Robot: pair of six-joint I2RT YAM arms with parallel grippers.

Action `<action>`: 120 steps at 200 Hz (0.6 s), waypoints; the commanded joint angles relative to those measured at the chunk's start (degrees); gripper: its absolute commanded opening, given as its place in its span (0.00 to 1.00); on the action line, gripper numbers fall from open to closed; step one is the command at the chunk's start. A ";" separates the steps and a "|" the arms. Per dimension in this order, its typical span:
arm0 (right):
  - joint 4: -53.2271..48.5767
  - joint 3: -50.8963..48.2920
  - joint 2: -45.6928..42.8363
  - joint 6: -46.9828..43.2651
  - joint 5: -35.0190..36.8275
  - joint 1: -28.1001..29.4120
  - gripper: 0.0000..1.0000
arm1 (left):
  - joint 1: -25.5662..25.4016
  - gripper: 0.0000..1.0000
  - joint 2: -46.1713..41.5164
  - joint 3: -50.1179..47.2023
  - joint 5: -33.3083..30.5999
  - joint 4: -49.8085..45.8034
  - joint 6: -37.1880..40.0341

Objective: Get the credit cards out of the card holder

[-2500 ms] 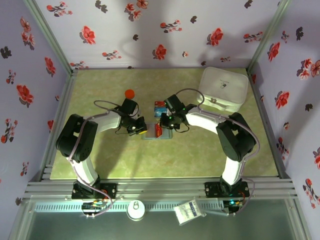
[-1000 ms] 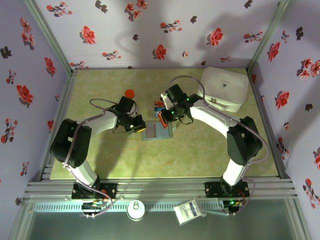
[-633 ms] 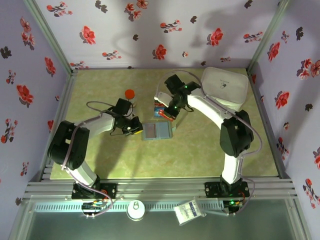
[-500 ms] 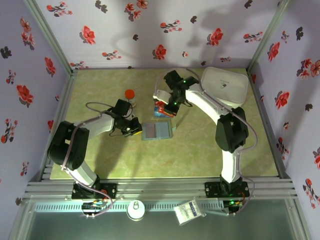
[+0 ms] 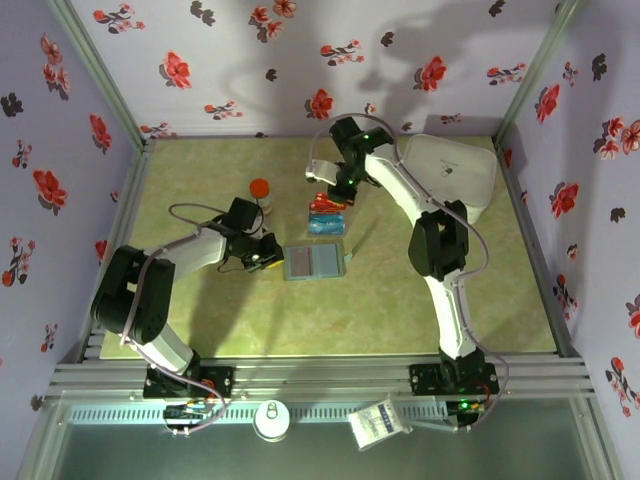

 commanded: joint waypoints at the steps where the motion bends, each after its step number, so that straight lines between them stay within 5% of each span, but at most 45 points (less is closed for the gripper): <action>1: -2.51 3.27 2.21 -2.86 -1.10 -0.32 0.05 | 0.49 0.11 0.28 1.60 -0.81 -0.81 1.39; 120: -1.09 6.97 7.62 -5.47 -0.71 -0.32 0.11 | 2.19 0.11 0.49 1.85 -1.35 -1.68 1.84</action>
